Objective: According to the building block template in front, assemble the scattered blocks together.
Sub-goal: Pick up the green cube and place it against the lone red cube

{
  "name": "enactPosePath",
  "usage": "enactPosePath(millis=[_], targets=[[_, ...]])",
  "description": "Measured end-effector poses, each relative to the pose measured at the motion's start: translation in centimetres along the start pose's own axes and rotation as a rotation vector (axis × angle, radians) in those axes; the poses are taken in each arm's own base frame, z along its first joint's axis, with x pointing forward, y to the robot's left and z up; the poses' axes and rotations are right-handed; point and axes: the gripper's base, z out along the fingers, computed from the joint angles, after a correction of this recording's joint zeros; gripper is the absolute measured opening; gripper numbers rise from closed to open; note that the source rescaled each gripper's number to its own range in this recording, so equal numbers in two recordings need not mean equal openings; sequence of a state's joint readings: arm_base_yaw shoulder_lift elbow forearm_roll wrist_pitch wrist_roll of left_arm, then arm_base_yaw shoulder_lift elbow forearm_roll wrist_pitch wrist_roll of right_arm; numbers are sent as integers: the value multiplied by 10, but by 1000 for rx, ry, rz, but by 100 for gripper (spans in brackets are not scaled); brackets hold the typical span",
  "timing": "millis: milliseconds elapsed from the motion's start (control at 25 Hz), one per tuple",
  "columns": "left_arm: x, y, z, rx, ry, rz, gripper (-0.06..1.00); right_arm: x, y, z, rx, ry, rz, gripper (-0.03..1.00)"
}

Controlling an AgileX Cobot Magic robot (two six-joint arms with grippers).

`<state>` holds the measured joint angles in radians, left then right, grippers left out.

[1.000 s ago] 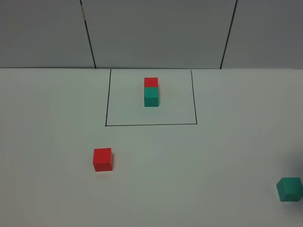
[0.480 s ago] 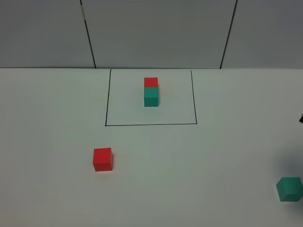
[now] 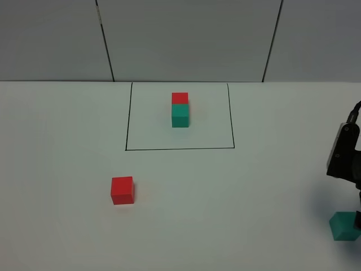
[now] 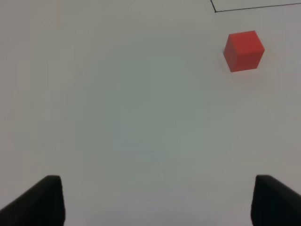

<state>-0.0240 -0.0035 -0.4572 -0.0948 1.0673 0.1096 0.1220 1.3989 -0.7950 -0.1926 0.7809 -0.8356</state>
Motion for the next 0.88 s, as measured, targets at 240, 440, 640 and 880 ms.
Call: enactPosePath(millis=[240,440,640,880], targets=[[0,0,0,0,0,0,78,-1,2,9,-37,34,-49,78],[0,0,0,0,0,0,78,-5,6,10,-54,43,-129,78],[0,0,0,0,0,0,78,-10,10,16,-73,98,-232,78],[0,0,0,0,0,0,78,-17,16,27,-115,120,-286,78]])
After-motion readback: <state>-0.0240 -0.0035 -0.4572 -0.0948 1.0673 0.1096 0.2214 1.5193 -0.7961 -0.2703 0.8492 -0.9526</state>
